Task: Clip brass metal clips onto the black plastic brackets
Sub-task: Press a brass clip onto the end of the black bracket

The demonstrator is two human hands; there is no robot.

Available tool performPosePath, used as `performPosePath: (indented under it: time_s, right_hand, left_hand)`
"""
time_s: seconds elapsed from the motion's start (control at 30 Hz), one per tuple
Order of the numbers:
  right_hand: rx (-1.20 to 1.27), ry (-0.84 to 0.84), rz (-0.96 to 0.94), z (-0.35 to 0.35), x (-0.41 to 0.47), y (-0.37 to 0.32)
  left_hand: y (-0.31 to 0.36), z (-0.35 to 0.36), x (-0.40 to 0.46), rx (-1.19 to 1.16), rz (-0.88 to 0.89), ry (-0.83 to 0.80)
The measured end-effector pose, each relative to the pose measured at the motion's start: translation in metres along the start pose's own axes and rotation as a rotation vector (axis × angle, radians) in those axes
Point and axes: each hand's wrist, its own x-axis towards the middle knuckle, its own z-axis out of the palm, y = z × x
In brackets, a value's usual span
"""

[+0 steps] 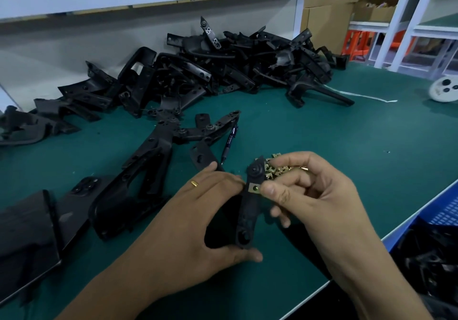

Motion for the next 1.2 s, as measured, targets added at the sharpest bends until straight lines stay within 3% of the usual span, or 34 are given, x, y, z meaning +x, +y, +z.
performPosePath:
  time_s: [0.1, 0.17, 0.3, 0.4, 0.6, 0.93, 1.2]
  right_hand:
    - [-0.147, 0.149, -0.149, -0.002, -0.003, -0.002]
    - [-0.405, 0.241, -0.228, -0.016, -0.004, -0.005]
    - [-0.943, 0.145, -0.272, -0.034, -0.003, -0.010]
    - [-1.167, 0.043, -0.267, -0.031, -0.003, -0.003]
    - [-1.296, -0.042, -0.343, -0.030, -0.004, -0.003]
    - [-1.225, -0.192, -0.415, -0.025, -0.004, -0.004]
    - [-1.262, -0.050, -0.344, -0.020, 0.000, 0.010]
  left_hand:
    - [-0.002, 0.000, -0.001, -0.015, -0.117, 0.046]
    - [-0.006, -0.001, -0.003, -0.001, -0.174, 0.061]
    - [-0.010, -0.001, -0.005, 0.046, -0.204, 0.031]
    - [-0.008, -0.001, -0.002, 0.061, -0.202, -0.001]
    - [-0.008, -0.002, -0.003, 0.053, -0.227, -0.028]
    - [-0.008, -0.001, -0.004, 0.060, -0.250, -0.019]
    - [-0.009, 0.002, -0.005, 0.078, -0.271, 0.003]
